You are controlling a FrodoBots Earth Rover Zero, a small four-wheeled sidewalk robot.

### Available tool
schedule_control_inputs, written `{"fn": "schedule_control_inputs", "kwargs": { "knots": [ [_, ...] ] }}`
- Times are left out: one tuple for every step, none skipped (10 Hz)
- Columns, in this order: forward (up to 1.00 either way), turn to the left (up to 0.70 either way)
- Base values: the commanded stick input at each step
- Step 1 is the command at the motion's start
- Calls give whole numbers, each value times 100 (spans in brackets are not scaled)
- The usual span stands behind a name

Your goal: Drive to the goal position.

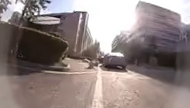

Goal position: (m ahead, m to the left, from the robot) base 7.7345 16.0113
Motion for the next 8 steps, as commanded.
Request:
{"fn": "schedule_control_inputs", "kwargs": {
  "knots": [
    [70, 0],
    [70, 0],
    [70, 0],
    [70, 0],
    [70, 0],
    [70, 0],
    [70, 0],
    [70, 0]
  ]
}}
